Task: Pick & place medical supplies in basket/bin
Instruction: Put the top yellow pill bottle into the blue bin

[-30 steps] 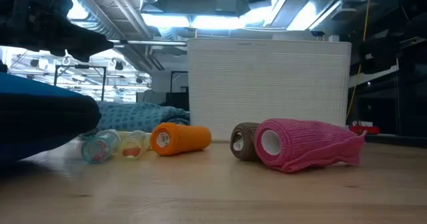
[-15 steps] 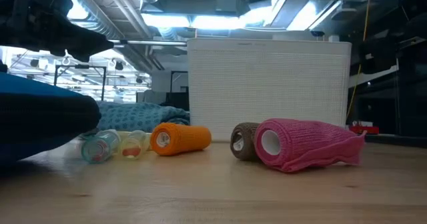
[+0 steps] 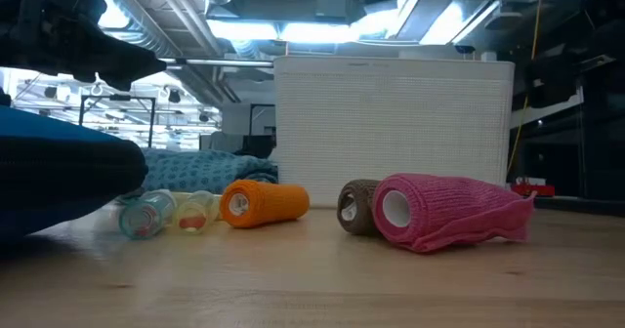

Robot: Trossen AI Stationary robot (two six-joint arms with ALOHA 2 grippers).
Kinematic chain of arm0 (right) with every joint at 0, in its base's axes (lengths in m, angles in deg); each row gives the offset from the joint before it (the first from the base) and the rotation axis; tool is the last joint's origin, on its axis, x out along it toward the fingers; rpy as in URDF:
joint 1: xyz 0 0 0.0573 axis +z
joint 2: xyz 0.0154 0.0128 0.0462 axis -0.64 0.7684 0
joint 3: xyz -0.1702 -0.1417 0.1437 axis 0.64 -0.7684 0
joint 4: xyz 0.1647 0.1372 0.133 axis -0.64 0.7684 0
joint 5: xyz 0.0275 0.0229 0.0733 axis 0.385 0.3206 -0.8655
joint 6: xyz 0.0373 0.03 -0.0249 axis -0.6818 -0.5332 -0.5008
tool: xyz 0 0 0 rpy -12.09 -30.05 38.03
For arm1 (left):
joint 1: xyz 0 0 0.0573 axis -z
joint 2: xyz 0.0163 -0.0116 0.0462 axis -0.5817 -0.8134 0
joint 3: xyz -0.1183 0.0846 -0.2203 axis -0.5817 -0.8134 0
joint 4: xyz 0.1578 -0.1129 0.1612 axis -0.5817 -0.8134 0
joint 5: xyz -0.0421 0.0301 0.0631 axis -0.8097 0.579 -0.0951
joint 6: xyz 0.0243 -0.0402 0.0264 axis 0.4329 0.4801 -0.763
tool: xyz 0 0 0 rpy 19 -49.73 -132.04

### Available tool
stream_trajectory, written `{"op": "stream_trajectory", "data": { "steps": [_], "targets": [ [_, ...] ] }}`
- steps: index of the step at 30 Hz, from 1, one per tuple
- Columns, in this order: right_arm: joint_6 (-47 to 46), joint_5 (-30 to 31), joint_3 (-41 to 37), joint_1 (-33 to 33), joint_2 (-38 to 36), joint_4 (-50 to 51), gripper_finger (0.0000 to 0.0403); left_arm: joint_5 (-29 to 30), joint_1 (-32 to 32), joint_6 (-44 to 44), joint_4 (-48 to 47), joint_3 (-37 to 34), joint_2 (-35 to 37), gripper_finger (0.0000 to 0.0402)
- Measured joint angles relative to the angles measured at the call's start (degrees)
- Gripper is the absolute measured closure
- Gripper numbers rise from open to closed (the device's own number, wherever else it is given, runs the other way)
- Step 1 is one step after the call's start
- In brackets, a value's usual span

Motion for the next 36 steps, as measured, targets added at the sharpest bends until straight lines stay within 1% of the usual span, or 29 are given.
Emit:
{"op": "stream_trajectory", "data": {
  "steps": [4, 6, 36],
  "targets": [
    [0.0, 4.1, 0.0, 0.0, 0.0, -0.7, 0.0147, 0.0, 0.0, 0.0, 0.0, 0.0, 0.0, 0.0233],
    [0.0, 5.2, 0.0, 0.0, 0.0, -0.8, 0.0147, 0.0, 0.0, 0.0, 0.0, 0.0, 0.0, 0.0233],
    [0.0, 5.2, 0.0, 0.0, 0.0, -0.8, 0.0147, 0.0, 0.0, 0.0, 0.0, 0.0, 0.0, 0.0233]
  ]
}}
